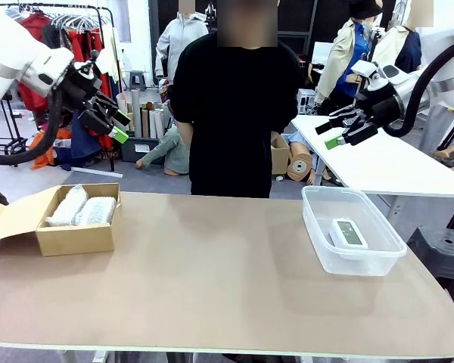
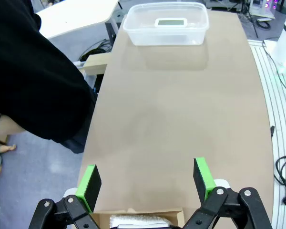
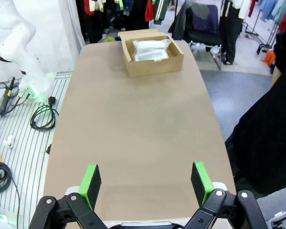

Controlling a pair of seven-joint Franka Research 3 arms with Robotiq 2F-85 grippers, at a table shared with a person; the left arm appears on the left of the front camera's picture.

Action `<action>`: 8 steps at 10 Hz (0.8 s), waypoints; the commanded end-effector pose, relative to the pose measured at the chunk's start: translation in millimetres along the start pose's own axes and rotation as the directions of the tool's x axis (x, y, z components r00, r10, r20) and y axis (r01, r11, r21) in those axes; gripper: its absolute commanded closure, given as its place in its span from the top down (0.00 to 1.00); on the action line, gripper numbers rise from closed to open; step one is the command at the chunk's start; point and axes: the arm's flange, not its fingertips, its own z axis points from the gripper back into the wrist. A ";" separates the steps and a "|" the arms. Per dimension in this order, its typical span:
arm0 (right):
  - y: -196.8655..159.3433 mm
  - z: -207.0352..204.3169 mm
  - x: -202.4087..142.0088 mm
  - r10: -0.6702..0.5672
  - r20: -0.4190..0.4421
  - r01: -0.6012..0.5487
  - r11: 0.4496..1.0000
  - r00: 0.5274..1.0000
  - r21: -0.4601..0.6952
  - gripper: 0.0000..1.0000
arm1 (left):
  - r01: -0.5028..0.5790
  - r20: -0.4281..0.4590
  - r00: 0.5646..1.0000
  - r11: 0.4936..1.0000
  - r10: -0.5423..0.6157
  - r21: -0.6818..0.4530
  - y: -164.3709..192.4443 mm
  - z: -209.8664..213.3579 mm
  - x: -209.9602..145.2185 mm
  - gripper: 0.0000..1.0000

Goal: Separate and place wrapped and unwrapped clocks.
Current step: If the picked Digital clock is wrapped, place it in the Package Box ; if not, place it in the Organizing box.

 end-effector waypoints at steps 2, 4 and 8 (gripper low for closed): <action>0.8 1.2 1.4 0.009 0.000 -0.009 1.000 1.000 -0.002 1.00 | 0.006 -0.007 1.000 1.000 -0.006 0.001 -1.2 2.1 1.0 1.00; 0.8 1.2 1.4 0.009 0.000 -0.009 1.000 1.000 -0.002 1.00 | 0.006 -0.007 1.000 1.000 -0.006 0.001 -1.2 2.1 1.0 1.00; 0.8 1.2 1.4 0.009 0.000 -0.009 1.000 1.000 -0.002 1.00 | 0.006 -0.007 1.000 1.000 -0.006 0.001 -1.2 2.1 1.0 1.00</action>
